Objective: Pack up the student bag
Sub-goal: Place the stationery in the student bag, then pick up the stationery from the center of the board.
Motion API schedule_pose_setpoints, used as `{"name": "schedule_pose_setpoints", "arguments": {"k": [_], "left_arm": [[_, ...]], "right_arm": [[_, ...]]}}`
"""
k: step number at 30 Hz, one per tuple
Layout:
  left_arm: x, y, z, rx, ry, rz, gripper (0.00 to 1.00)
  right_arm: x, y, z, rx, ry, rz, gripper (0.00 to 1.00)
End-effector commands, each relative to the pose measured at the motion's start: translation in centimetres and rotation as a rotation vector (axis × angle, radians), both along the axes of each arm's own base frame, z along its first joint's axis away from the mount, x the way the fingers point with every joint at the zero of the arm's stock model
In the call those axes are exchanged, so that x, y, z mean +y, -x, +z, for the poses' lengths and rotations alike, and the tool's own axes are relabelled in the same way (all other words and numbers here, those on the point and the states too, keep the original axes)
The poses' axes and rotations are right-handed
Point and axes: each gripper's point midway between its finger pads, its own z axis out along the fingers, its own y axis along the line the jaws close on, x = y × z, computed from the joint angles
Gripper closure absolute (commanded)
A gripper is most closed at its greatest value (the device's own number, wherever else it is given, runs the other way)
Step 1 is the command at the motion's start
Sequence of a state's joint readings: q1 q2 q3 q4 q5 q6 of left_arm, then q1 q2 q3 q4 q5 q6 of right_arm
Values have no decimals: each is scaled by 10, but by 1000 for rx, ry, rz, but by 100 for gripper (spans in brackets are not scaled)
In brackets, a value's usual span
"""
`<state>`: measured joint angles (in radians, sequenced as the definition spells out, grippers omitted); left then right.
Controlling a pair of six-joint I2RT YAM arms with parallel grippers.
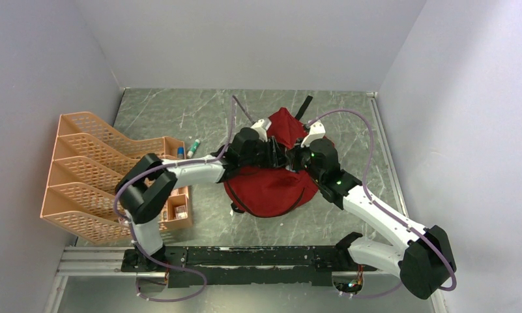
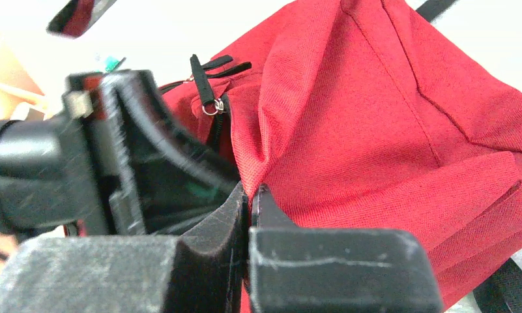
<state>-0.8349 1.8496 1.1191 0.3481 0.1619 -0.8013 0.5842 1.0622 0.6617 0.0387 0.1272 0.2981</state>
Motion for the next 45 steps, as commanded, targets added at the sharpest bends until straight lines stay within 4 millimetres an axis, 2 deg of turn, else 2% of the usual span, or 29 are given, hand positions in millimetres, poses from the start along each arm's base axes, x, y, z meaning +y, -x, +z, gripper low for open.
{"name": "schedule_pose_setpoints", "arguments": {"k": [1, 5, 8, 12, 17, 21, 24, 26, 31, 35, 40, 45], "left_arm": [[16, 35, 27, -96, 20, -133, 59], [42, 53, 32, -148, -26, -142, 57], [66, 49, 29, -186, -124, -86, 57], [110, 23, 31, -215, -305, 46, 57], [195, -27, 44, -205, -485, 272, 56], [246, -57, 53, -204, -609, 354, 51], [273, -73, 35, -134, -745, 355, 48], [289, -79, 15, -54, -815, 326, 48], [298, -94, -22, 9, -935, 230, 49], [318, -112, -40, 68, -1029, 226, 50], [330, -129, -50, 90, -992, 228, 50], [336, -132, -64, 125, -987, 213, 50]], "right_arm": [[9, 3, 19, -47, -45, 34, 100], [8, 2, 16, -50, -44, 27, 100], [9, 1, 14, -46, -44, 27, 100], [9, 1, 14, -48, -38, 31, 100], [8, 3, 14, -54, -34, 35, 100], [9, 6, 15, -51, -46, 45, 100], [10, 6, 15, -51, -46, 54, 100], [11, 7, 16, -52, -45, 59, 100], [11, 9, 14, -47, -46, 66, 100], [10, 11, 16, -48, -40, 74, 100], [7, 13, 16, -49, -25, 72, 100], [7, 13, 15, -47, -22, 72, 100]]}}
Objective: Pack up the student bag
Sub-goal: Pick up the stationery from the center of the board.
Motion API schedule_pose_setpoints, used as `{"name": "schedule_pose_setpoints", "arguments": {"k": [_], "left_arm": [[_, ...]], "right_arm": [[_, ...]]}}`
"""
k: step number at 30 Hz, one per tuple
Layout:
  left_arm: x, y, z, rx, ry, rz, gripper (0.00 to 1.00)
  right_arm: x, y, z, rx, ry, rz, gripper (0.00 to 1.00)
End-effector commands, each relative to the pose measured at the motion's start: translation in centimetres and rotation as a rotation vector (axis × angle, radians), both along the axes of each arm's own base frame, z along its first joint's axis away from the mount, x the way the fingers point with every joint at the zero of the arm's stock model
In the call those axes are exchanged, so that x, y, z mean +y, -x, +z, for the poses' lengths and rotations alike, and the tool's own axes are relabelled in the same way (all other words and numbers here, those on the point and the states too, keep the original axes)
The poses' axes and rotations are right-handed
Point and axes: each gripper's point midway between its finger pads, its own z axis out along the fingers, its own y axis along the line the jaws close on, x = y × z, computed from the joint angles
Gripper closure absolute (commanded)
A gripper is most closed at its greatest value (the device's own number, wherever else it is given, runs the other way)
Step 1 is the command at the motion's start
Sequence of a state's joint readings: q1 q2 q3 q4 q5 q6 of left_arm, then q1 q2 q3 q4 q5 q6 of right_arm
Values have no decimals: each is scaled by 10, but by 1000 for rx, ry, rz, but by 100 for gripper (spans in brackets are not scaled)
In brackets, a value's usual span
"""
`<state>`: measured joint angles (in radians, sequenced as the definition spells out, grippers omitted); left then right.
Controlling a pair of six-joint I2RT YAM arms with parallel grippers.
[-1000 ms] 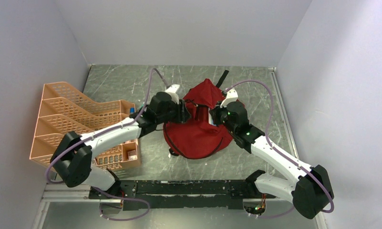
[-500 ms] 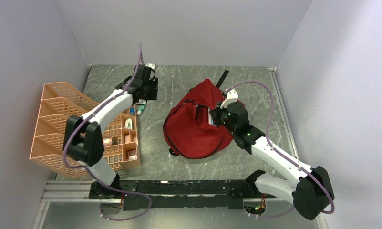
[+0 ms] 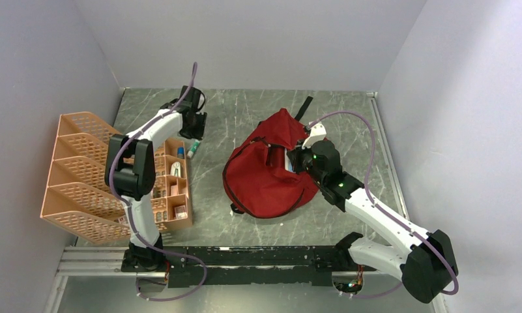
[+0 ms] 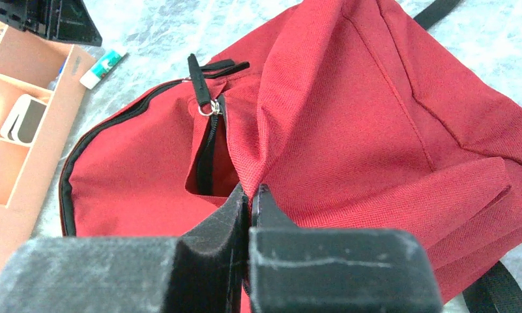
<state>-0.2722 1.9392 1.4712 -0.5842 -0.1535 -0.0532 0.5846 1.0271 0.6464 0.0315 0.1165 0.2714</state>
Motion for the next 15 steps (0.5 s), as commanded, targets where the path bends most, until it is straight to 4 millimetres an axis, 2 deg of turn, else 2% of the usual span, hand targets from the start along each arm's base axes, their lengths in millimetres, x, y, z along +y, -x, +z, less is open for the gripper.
{"name": "schedule_pose_setpoints", "arguments": {"k": [1, 15], "left_arm": [[4, -6, -3, 17, -1, -24, 51], [18, 7, -43, 135, -12, 5, 51]], "right_arm": [[10, 7, 12, -27, -34, 53, 100], [12, 6, 11, -17, -30, 59, 100]]}}
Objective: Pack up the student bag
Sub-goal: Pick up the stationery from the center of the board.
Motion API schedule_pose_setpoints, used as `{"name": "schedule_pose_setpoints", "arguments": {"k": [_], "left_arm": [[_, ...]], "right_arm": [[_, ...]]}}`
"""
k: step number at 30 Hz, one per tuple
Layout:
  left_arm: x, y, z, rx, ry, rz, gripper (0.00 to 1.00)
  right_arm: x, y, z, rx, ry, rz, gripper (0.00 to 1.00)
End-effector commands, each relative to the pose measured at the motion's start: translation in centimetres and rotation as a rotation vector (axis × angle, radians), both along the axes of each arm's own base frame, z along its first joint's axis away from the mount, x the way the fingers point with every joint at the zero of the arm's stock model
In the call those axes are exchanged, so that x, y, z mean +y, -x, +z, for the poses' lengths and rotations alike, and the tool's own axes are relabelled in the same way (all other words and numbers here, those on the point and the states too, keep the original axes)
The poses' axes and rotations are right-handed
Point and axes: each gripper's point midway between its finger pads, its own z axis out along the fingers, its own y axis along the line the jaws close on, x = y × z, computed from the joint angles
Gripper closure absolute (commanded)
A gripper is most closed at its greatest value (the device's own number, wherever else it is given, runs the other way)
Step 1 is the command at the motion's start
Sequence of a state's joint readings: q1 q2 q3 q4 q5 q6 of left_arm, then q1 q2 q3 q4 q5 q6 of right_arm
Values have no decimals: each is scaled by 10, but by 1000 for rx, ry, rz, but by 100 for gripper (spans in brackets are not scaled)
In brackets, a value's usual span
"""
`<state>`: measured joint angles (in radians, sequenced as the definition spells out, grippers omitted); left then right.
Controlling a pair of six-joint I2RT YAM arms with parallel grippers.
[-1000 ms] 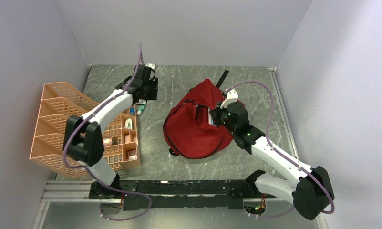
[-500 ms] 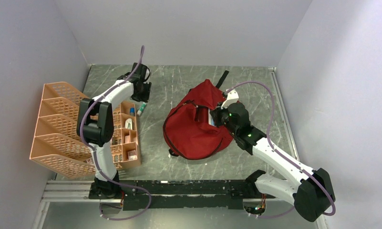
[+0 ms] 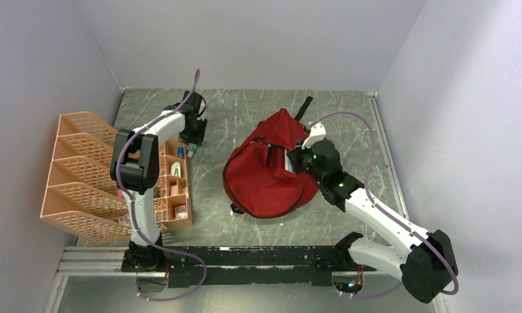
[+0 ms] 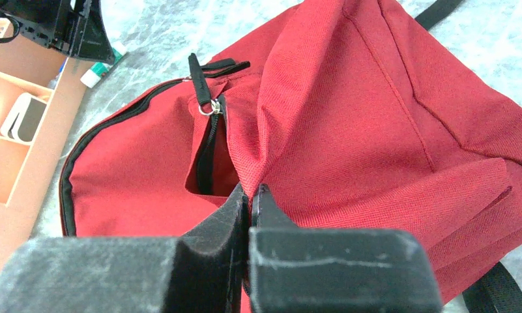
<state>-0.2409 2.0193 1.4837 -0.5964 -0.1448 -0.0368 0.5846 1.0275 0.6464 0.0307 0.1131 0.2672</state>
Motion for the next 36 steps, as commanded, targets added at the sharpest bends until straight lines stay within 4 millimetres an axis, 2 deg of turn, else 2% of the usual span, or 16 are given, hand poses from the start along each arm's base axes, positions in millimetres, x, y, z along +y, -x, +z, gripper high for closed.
{"name": "schedule_pose_setpoints", "arguments": {"k": [1, 6, 15, 17, 20, 22, 27, 31, 33, 36], "left_arm": [[4, 6, -14, 61, 20, -5, 51], [3, 8, -20, 79, 37, -4, 51], [1, 12, -35, 125, 54, 6, 59], [1, 13, -35, 128, 56, 7, 64], [-2, 13, -30, 123, 73, 9, 82], [-4, 12, -24, 106, 88, 19, 89], [-18, 9, 5, 24, 187, 31, 95], [-45, 8, 58, -123, 334, 5, 95], [-64, 11, 89, -212, 425, -32, 95], [-104, 32, 128, -309, 591, -127, 95]], "right_arm": [[11, 6, 11, -16, -31, 55, 100], [12, 6, 11, -18, -31, 55, 100], [13, 7, 11, -17, -35, 65, 100], [13, 7, 11, -16, -36, 66, 100], [14, 7, 12, -18, -37, 68, 100], [14, 7, 12, -17, -38, 68, 100], [15, 7, 12, -14, -40, 70, 100], [15, 6, 12, -10, -39, 66, 100], [15, 5, 10, -8, -39, 65, 100], [15, 5, 8, -3, -39, 61, 100]]}}
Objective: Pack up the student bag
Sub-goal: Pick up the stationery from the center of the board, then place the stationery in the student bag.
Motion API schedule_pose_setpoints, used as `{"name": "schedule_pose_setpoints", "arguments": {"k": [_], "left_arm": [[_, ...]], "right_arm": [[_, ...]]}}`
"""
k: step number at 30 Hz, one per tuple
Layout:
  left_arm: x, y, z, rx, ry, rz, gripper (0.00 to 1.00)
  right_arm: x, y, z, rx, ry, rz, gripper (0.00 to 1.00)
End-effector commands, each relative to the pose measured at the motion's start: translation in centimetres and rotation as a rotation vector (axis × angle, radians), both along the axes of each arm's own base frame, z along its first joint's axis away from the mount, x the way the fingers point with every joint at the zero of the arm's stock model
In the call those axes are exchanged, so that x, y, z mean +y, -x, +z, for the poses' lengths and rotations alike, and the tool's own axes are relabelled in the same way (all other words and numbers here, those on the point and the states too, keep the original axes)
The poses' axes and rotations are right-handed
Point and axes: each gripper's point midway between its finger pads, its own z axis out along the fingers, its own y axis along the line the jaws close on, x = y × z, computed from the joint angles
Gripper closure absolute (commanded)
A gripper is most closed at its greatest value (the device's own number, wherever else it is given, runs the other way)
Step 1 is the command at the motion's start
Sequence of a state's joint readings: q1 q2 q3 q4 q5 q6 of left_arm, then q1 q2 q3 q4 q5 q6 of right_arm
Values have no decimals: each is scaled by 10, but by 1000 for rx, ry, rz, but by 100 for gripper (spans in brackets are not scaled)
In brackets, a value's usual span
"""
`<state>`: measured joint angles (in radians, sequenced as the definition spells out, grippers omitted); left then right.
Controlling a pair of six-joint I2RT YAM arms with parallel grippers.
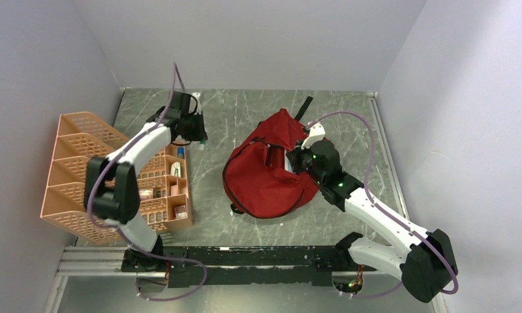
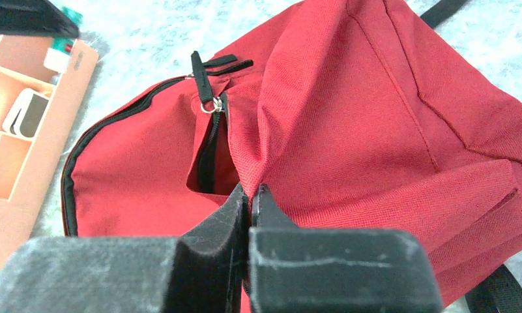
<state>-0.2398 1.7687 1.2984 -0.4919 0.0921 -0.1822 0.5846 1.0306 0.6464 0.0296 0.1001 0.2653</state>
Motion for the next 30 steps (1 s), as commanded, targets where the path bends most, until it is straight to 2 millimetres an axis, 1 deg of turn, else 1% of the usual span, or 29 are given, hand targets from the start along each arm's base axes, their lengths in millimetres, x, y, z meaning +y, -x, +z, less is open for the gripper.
{"name": "schedule_pose_setpoints", "arguments": {"k": [1, 5, 8, 10, 11, 15, 18, 21, 23, 25, 29, 30], "left_arm": [[-72, 11, 88, -266, 300, -131, 95], [-112, 47, 124, -363, 451, -185, 95], [-138, 74, 141, -407, 604, -212, 95], [-157, 90, 149, -426, 682, -238, 95], [-165, 99, 147, -425, 697, -254, 95], [-188, 125, 125, -365, 697, -290, 95], [-207, 147, 118, -345, 749, -345, 95], [-230, 161, 109, -317, 763, -388, 95], [-244, 164, 104, -296, 768, -406, 95], [-255, 162, 100, -275, 781, -402, 95], [-268, 146, 82, -234, 777, -327, 95], [-272, 142, 82, -235, 784, -320, 95]], "right_arm": [[13, 3, 9, -8, -40, 46, 100], [12, 2, 12, -17, -43, 35, 100], [13, 0, 14, -25, -53, 31, 100], [14, 0, 15, -27, -63, 32, 100], [15, 0, 15, -27, -69, 31, 100], [20, 2, 13, -17, -87, 55, 100], [20, 3, 12, -10, -93, 55, 100], [20, 3, 11, -10, -92, 52, 100], [20, 3, 12, -11, -92, 53, 100], [20, 3, 13, -12, -93, 54, 100], [20, 4, 13, -10, -95, 60, 100], [21, 5, 13, -8, -96, 64, 100]]}}
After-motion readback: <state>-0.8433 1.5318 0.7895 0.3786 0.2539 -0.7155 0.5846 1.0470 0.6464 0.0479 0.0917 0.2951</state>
